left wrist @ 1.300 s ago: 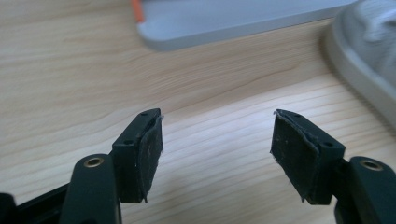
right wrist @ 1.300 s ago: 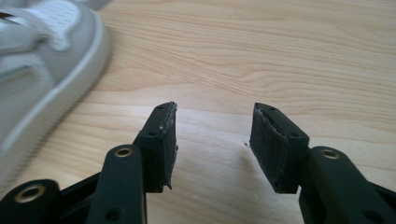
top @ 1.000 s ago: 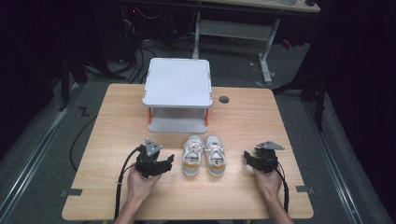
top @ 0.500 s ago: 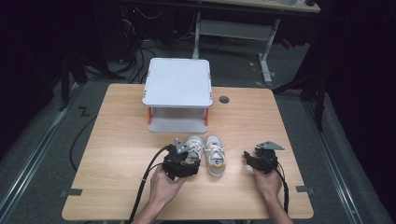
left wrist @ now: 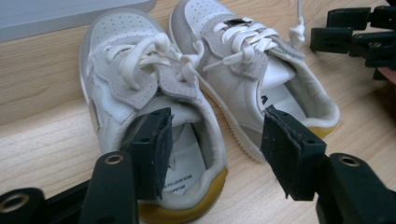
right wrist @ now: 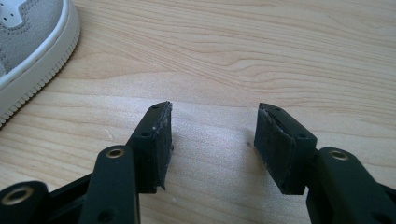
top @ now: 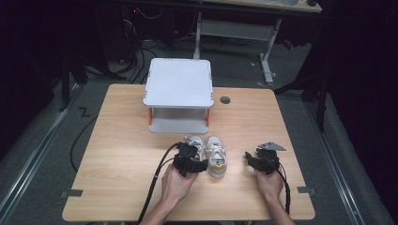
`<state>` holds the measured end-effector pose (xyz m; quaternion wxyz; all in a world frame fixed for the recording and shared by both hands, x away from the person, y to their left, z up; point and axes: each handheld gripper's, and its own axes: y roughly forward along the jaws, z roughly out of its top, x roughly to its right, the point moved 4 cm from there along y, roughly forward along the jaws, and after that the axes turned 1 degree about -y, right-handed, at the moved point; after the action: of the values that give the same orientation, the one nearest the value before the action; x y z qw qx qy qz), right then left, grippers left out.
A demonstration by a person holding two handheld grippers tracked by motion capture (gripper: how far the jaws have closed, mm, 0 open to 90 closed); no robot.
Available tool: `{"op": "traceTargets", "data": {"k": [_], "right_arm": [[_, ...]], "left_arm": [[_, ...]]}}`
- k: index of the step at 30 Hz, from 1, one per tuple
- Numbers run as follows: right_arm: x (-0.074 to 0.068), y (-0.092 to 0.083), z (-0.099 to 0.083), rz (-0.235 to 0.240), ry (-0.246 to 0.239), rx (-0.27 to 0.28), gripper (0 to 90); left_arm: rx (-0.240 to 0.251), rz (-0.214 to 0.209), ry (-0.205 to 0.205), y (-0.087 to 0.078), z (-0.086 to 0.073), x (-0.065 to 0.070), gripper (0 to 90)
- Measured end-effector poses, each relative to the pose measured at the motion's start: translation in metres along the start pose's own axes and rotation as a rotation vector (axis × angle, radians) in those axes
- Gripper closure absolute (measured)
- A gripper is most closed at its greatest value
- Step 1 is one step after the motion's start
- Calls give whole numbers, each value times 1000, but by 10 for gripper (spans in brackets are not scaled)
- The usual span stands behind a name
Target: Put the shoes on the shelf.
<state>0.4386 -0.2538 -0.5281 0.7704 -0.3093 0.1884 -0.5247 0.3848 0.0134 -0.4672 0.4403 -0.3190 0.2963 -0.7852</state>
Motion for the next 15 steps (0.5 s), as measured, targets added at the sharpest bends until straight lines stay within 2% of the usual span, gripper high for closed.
{"op": "traceTargets", "data": {"k": [3, 11, 15], "right_arm": [[0, 0, 0, -1, -1, 1, 466], [0, 0, 0, 0, 0, 0, 468], [0, 0, 0, 1, -2, 0, 470]], "left_arm": [[-5, -12, -16, 3, 3, 2, 422], [-27, 2, -41, 12, 8, 5, 412], [-41, -7, -46, 15, 11, 8, 397]]}}
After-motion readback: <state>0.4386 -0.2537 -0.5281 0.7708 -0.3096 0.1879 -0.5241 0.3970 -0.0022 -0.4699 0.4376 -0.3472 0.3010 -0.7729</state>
